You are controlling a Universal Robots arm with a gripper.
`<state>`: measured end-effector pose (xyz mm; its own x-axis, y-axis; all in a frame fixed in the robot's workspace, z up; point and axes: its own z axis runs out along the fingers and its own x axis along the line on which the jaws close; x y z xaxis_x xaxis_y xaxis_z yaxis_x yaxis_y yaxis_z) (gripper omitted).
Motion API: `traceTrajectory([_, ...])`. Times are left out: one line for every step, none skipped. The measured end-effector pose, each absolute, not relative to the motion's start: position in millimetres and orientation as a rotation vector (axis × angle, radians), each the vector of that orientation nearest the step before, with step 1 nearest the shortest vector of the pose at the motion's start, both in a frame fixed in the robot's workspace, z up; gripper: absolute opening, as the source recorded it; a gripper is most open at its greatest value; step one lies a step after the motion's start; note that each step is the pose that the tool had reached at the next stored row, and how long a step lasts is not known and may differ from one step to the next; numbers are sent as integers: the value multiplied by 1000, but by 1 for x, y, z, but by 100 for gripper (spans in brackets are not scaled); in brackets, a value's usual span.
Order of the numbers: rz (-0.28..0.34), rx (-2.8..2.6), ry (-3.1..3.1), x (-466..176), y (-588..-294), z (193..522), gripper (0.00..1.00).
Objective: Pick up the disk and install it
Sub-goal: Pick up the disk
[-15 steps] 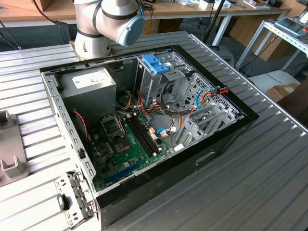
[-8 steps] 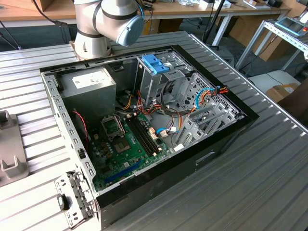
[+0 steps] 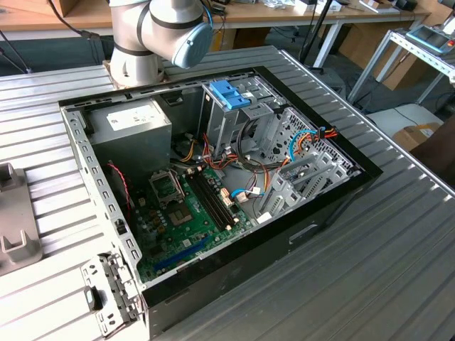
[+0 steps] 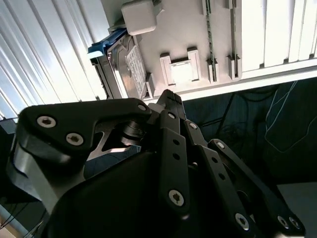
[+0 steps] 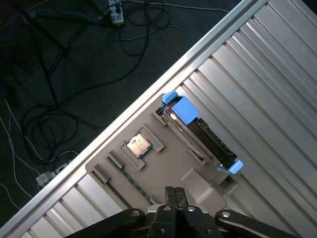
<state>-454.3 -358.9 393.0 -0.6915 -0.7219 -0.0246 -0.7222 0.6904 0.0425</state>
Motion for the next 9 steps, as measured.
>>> traceTrajectory([77, -1266, 2869, -454, -359, 393, 10])
traceTrajectory([77, -1296, 2855, -454, -359, 393, 10])
traceTrajectory([77, -1343, 2834, -454, -359, 393, 10])
traceTrajectory([77, -1416, 2800, -454, -359, 393, 10])
traceTrajectory([77, -1427, 2795, -454, -359, 393, 10])
traceTrajectory([77, -1442, 2787, -454, -359, 393, 10])
traceTrajectory([77, -1453, 2782, -454, -359, 393, 10])
traceTrajectory([77, -1460, 2779, -454, -359, 393, 10])
traceTrajectory([77, -1469, 2774, -454, -359, 393, 10])
